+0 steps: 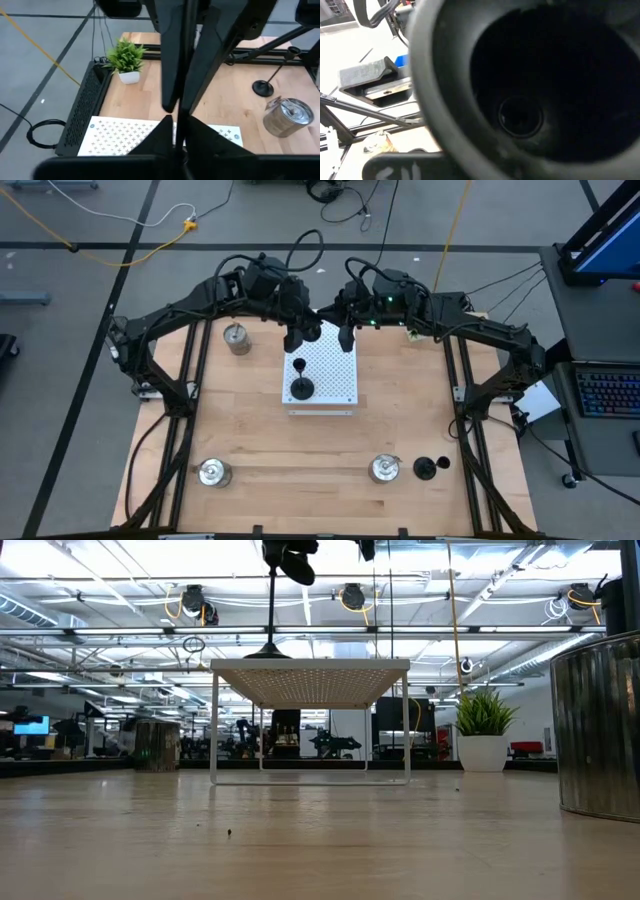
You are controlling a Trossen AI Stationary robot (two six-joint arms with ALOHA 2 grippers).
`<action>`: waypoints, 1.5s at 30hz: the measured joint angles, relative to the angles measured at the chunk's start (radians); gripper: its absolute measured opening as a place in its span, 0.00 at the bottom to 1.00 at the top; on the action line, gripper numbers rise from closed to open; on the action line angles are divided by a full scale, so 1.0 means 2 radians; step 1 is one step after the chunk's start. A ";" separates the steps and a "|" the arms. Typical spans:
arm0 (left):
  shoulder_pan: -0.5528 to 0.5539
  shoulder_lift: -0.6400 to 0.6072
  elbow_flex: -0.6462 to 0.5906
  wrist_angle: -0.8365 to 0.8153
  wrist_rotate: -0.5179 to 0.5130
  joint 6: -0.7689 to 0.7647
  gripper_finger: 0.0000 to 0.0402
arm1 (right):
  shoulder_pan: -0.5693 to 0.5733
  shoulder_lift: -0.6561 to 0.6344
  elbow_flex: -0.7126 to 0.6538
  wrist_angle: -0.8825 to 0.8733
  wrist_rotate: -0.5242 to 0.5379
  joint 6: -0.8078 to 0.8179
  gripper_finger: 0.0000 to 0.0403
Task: Pick & Place candle stick holders
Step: Put the top black candle holder on the shelf aligned with the other black candle holder
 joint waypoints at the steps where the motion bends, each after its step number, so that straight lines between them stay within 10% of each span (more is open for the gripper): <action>1: 0.000 0.000 0.000 0.000 0.001 0.006 0.05 | 0.001 0.000 0.000 0.001 -0.001 0.000 0.02; 10: 0.000 0.000 0.000 -0.003 -0.005 0.010 0.03 | 0.003 0.000 -0.003 0.002 0.001 -0.003 0.03; 28: 0.006 -0.004 0.000 -0.046 -0.094 0.010 0.03 | -0.002 -0.001 -0.005 -0.056 0.041 -0.006 0.44; 45: 0.079 -0.035 -0.028 -0.081 -0.039 0.013 0.03 | -0.004 -0.030 -0.005 -0.212 0.106 0.012 0.39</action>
